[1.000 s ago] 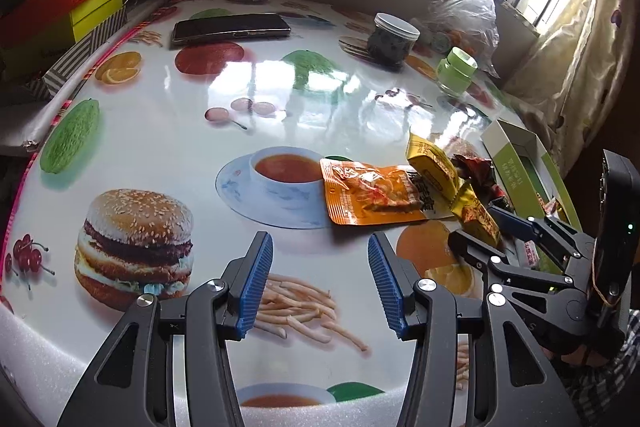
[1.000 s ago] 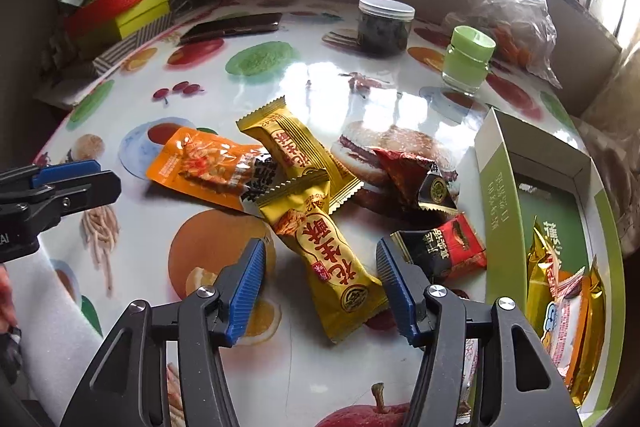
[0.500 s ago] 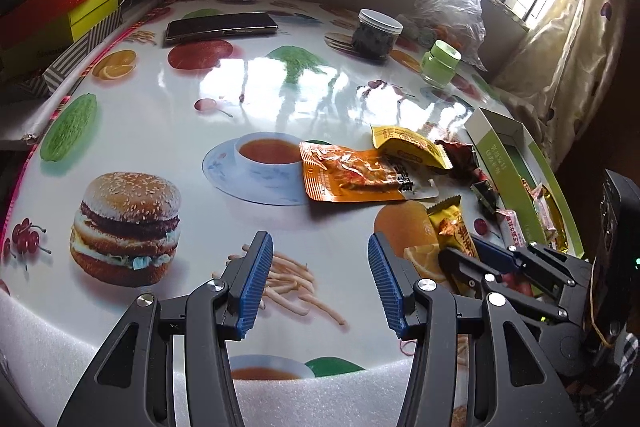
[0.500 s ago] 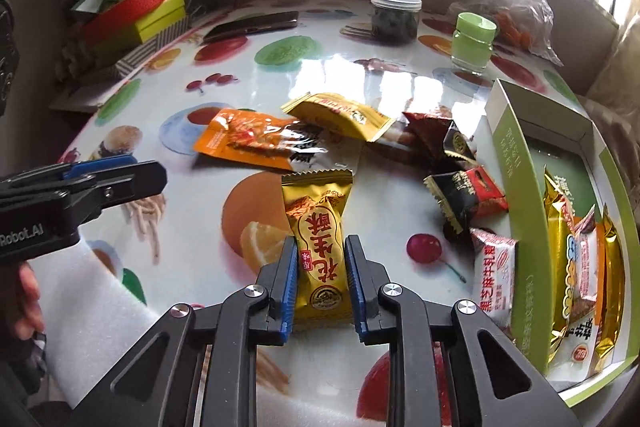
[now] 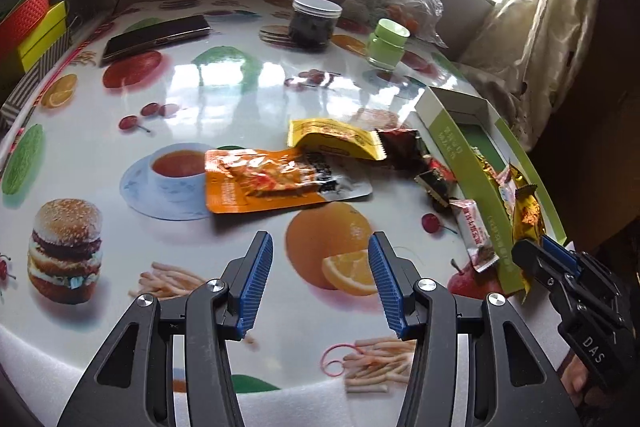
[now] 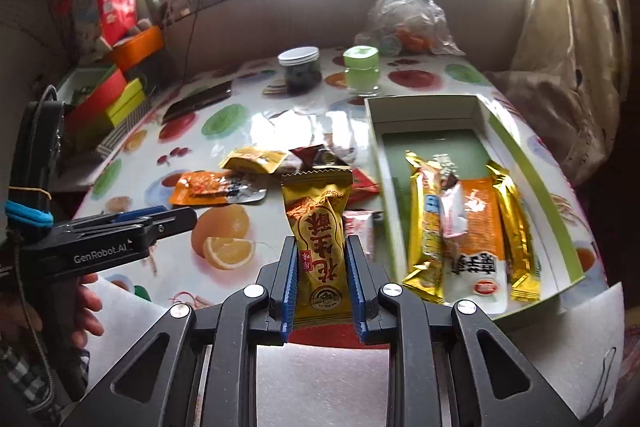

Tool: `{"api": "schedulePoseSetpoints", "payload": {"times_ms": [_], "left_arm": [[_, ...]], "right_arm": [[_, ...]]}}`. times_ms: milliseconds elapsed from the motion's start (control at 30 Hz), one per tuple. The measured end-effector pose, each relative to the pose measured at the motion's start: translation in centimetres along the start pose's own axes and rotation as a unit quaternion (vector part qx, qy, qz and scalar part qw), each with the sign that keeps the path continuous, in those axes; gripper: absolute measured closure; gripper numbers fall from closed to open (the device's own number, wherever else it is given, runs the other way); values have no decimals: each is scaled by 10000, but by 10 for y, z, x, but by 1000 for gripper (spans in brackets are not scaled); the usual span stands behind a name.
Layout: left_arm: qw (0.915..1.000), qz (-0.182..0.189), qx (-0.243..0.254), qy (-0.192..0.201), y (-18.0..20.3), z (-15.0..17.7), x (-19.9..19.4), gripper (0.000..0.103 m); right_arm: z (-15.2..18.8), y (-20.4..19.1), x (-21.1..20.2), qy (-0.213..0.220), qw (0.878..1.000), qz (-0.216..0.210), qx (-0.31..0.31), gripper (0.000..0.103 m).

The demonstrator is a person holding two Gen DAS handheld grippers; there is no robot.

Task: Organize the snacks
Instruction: 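Grasp the white-and-red candy with the left tool while the right tool holds the yellow bar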

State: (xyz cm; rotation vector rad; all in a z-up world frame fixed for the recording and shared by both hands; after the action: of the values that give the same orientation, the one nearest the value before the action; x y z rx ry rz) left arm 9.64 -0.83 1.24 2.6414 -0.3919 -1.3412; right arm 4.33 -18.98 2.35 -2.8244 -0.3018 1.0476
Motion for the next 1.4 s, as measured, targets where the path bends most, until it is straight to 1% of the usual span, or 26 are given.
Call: {"api": "schedulePoseSetpoints", "payload": {"times_ms": [100,233,300,400,433,500,600,667,700,767,933,1033,1167,1333,1400], "left_arm": [[9991,392,11,-138,22,-3,10,52],[9982,515,201,-213,50,-4,18,52],[9968,677,286,-305,63,-3,23,52],[9939,948,275,-497,80,0,33,52],[9933,980,280,-546,84,1,37,52],[9928,992,346,-579,92,2,42,52],[9927,988,321,-619,99,2,48,52],[9926,1036,352,-527,103,0,48,52],[9924,1028,388,-547,104,0,49,52],[9932,887,420,-628,106,0,55,52],[9929,875,470,-662,111,2,60,52],[9931,773,525,-705,115,2,65,52],[9932,556,771,-679,122,1,68,52],[9926,464,901,-664,125,1,70,52],[9929,420,930,-615,123,1,70,50]], "right_arm": [[2,12,-15,124,9997,174,96,81],[8,26,-28,191,9991,324,197,81],[10,33,-34,238,9985,381,317,81],[14,42,-39,266,9975,487,439,81],[15,45,-40,270,9973,505,467,81],[17,48,-42,280,9968,535,520,81],[19,52,-44,290,9965,563,546,81],[19,53,-44,300,9963,605,525,81],[20,53,-44,298,9963,608,531,81],[20,55,-44,293,9964,588,541,81],[22,59,-43,298,9961,575,604,81],[24,60,-43,270,9960,573,637,81],[25,62,-42,279,9957,574,672,81],[25,63,-43,299,9954,536,731,81],[26,63,-43,296,9955,502,752,81]]}}
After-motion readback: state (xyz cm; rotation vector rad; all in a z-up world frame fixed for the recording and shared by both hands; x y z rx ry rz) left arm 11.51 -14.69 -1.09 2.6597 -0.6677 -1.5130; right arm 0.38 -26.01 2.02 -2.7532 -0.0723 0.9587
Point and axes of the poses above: each gripper's, at about its wrist camera, not at the fingertips, and x roughly the way its jaws point, y to its right, z to its underside, the point moved 3 cm from there along x, roughly the way its jaws point, and after that the axes turned 3 degrees about y, right-handed, at the moved point
